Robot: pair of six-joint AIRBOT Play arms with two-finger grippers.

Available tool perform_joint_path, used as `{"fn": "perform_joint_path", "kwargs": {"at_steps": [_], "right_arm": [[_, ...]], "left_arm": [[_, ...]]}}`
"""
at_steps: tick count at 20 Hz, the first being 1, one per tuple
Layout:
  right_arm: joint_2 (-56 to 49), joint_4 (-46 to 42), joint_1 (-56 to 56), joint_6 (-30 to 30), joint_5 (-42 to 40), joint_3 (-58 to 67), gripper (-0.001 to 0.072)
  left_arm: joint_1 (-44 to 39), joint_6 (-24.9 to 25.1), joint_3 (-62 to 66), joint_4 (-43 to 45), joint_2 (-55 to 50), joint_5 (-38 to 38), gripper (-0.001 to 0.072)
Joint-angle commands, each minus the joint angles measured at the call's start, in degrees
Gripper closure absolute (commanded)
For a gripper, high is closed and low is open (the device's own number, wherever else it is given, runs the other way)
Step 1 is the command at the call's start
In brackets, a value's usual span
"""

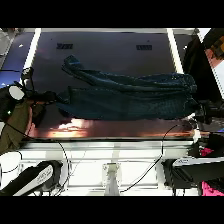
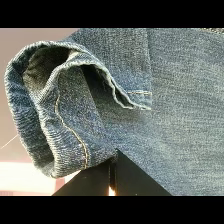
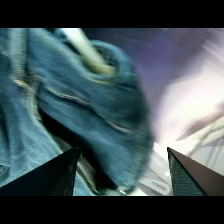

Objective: Fold the clothes and pants, and hang the long-sleeved shirts on hangers.

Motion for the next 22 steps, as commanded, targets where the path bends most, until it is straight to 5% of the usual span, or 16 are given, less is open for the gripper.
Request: {"fn": "perform_joint_path", "kwargs": {"at_steps": [1, 2, 5, 9, 12, 14, 16, 22], "right_arm": [[-1.1, 0.3, 1.7, 0.3, -5.1, -0.1, 0.0108], [-1.1, 0.9, 2.1, 0.2, -5.8, 0.0, 0.0206], [-1.1, 2.3, 3.0, 0.2, -6.3, 0.0, 0.0682], [0.7, 3.7, 2.6, -3.8, 2.8, 4.1, 0.0688], [4.5, 8.7, 2.3, -2.3, 6.8, 10.0, 0.0689], [5.7, 21.1, 3.4, -0.2, 3.1, 15.0, 0.0689], [5.6, 30.2, 5.9, -0.1, -3.8, 20.8, 0.0689], [5.6, 26.4, 10.7, 6.1, -12.1, 38.1, 0.0688]], "left_arm": [[0.0, 0.0, 0.0, 0.1, 0.0, 0.0, 0.0701], [0.0, 0.0, 0.0, 0.1, 0.0, 0.2, 0.0701], [0.0, 0.0, 0.0, 0.2, -0.1, 1.2, 0.07], [0.0, 0.0, 0.0, -0.4, -2.8, 7.7, 0.0701], [0.0, 0.0, 0.2, -7.6, -4.9, 22.8, 0.0701], [0.0, 0.0, 1.9, -15.5, -5.2, 35.6, 0.0702], [0.0, 0.0, 7.2, -18.1, -6.3, 40.8, 0.0703], [0.0, 0.0, 22.1, -18.1, -7.0, 41.2, 0.07]]}}
